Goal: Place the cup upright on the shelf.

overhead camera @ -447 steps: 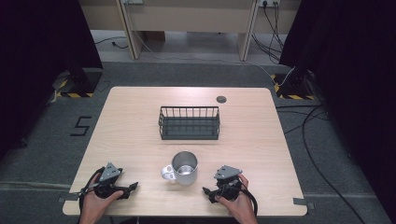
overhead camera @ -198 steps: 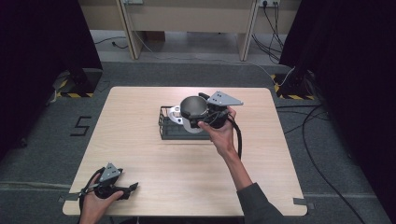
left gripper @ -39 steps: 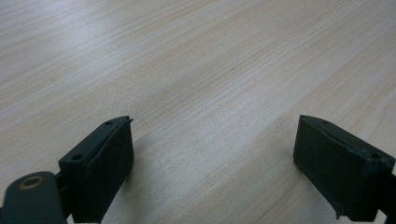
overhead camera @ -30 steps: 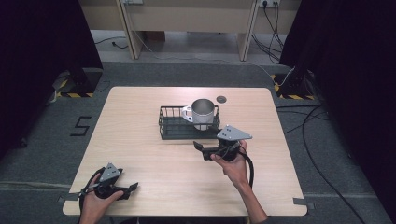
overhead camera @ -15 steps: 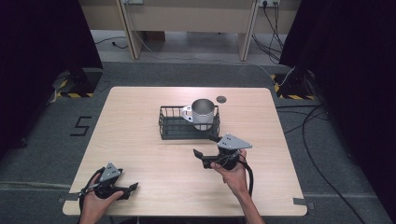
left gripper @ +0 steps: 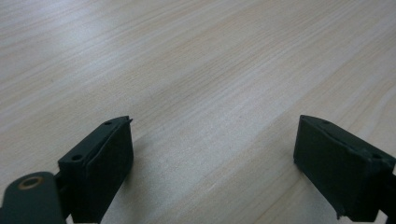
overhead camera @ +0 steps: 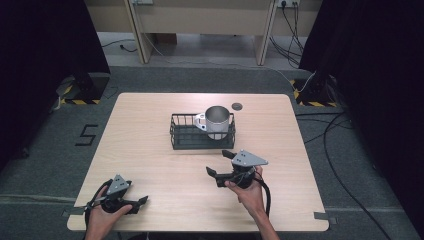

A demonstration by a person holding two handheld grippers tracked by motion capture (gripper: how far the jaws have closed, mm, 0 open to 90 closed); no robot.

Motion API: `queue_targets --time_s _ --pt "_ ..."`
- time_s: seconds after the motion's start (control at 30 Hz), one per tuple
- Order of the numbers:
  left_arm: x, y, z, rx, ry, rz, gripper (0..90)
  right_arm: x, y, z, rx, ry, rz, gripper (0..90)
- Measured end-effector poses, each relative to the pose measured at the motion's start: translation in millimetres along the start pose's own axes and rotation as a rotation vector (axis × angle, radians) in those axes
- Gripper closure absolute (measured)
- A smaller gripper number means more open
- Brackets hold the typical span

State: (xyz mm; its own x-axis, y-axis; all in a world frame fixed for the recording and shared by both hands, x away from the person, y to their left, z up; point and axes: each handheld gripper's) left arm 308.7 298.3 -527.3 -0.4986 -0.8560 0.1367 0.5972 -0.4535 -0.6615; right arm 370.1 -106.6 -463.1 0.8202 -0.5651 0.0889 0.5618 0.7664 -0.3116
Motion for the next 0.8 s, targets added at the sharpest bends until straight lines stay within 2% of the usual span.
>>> queue_targets --time_s 0.17,0.63,0.8 --pt "0.1 0.1 0.0 0.001 -0.001 -0.001 11.3 -3.2 -1.1 -0.9 0.006 -0.005 0.008 15.9" --pt "0.2 0.1 0.0 0.001 -0.001 -0.001 11.3 -11.6 -0.4 -13.8 -0.039 -0.001 0.027 15.5" --pt "0.1 0.0 0.0 0.0 0.0 -0.001 11.3 -12.9 -0.9 -20.1 -0.051 0.014 0.031 15.4"
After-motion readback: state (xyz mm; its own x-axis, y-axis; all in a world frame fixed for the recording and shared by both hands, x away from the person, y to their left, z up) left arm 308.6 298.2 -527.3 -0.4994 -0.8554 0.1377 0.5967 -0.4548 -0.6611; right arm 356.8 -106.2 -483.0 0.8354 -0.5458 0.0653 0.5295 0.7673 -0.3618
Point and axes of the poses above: each handheld gripper's, and its own axes: y roughly forward along the jaws, z roughly out of its top, x roughly to its right, and after that the axes turned 9 degrees about -y, right-handed
